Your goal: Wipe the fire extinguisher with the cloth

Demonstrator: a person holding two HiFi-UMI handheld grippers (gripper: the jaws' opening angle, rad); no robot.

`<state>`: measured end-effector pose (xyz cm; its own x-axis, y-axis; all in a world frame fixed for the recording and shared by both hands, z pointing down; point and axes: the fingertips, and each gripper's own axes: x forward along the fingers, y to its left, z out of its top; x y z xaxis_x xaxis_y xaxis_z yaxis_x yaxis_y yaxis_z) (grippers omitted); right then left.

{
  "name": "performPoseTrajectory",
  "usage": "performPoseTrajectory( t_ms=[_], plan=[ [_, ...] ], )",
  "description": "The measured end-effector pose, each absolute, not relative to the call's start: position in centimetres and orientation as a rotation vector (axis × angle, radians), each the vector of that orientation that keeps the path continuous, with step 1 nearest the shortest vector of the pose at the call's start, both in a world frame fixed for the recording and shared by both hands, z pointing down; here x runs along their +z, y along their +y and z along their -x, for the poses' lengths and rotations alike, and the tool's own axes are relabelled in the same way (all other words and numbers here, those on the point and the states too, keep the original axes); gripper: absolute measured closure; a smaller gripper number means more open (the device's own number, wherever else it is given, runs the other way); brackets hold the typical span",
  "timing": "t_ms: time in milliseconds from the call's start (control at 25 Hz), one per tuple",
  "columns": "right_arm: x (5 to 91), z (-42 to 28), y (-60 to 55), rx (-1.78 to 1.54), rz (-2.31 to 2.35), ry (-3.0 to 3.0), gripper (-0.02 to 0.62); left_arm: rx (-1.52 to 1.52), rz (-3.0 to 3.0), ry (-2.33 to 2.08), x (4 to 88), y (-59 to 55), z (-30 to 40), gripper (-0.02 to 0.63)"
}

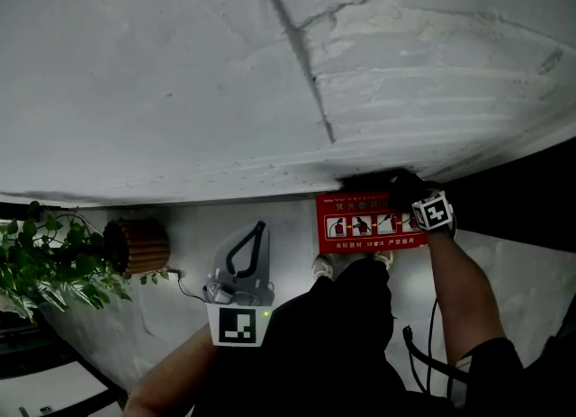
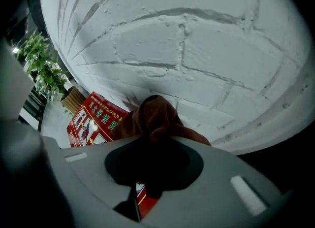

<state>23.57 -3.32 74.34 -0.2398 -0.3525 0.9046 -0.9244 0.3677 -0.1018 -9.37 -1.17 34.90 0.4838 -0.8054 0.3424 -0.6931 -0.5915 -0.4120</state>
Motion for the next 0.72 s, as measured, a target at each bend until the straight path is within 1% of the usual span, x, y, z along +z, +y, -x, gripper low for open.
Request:
performPoseTrajectory(
  t_ms=[160, 440, 520, 720],
  plan=[
    [74.3, -23.4, -3.2, 0.892, -1.155, -1.757, 0.537, -0.742, 2.502, 1.302, 34.6, -1.4, 9.2, 0.606],
    [74.7, -17.5, 1.5, 0.924, -1.006, -1.783, 0.534, -0.651, 2.521, 1.349, 33.1, -1.7, 8.6, 0.606],
    [74.3, -16.7, 2.0, 0.91, -1.005, -1.785, 0.522, -0.622, 2.525, 1.345, 32.7, -1.6, 8.3, 0.606],
    [71.7, -15.1, 2.5, 0.895, -1.079, -1.85, 0.46, -0.532, 2.539, 1.334, 31.9, -1.8, 7.5, 0.606]
  ],
)
